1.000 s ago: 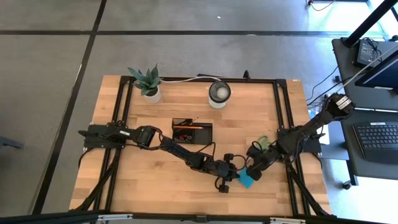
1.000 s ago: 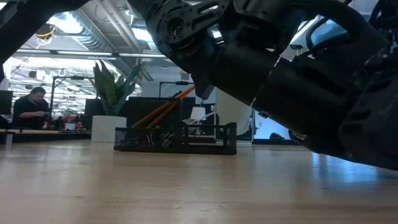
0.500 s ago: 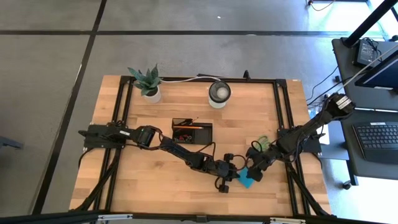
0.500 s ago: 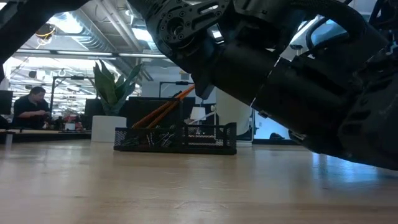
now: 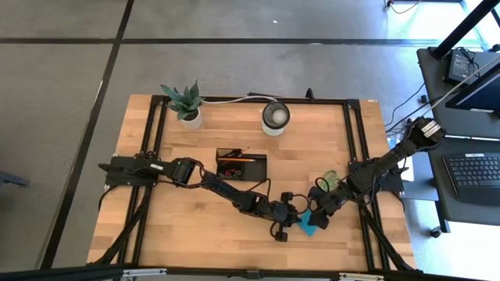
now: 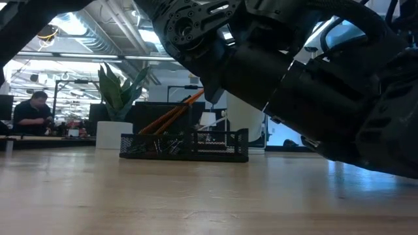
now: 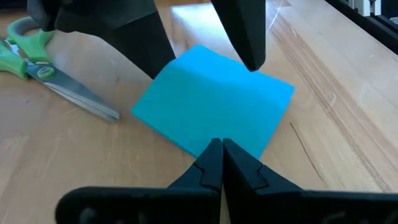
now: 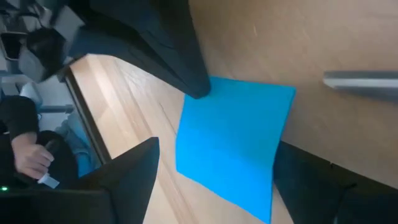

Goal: Pick and place office supplies into organizer
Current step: Put the blue sticky note in the desk organizer

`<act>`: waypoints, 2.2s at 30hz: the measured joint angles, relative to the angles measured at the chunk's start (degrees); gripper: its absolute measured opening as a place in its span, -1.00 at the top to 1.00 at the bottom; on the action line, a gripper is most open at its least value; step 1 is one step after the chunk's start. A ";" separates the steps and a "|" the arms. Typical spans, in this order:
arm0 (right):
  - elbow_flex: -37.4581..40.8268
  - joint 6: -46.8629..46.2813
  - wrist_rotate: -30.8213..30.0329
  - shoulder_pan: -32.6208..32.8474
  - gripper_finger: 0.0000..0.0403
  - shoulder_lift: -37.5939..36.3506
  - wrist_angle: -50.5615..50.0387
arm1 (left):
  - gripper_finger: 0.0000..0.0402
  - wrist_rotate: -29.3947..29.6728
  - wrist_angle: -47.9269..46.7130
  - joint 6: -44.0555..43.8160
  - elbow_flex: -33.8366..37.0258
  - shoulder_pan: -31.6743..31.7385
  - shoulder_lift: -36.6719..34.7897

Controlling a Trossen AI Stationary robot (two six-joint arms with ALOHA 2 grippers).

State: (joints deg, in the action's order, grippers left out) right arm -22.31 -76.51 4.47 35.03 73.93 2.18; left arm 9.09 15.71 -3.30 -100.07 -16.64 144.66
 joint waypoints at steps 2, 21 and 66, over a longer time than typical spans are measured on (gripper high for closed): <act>-0.02 -0.64 -0.12 0.00 -0.47 0.00 0.04 | 0.99 0.10 -0.01 0.01 0.00 0.00 0.00; -0.13 3.16 -0.32 -0.02 0.43 -0.11 -0.35 | 0.99 0.21 -0.03 0.01 0.04 0.04 0.02; -5.99 12.55 -27.68 -0.37 0.97 -0.20 10.04 | 0.90 10.83 -26.37 -3.16 25.70 -6.21 -38.18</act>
State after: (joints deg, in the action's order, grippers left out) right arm -28.29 -63.96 -23.21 34.66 73.73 12.22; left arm 19.92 -10.66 -6.46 -74.37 -22.85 106.48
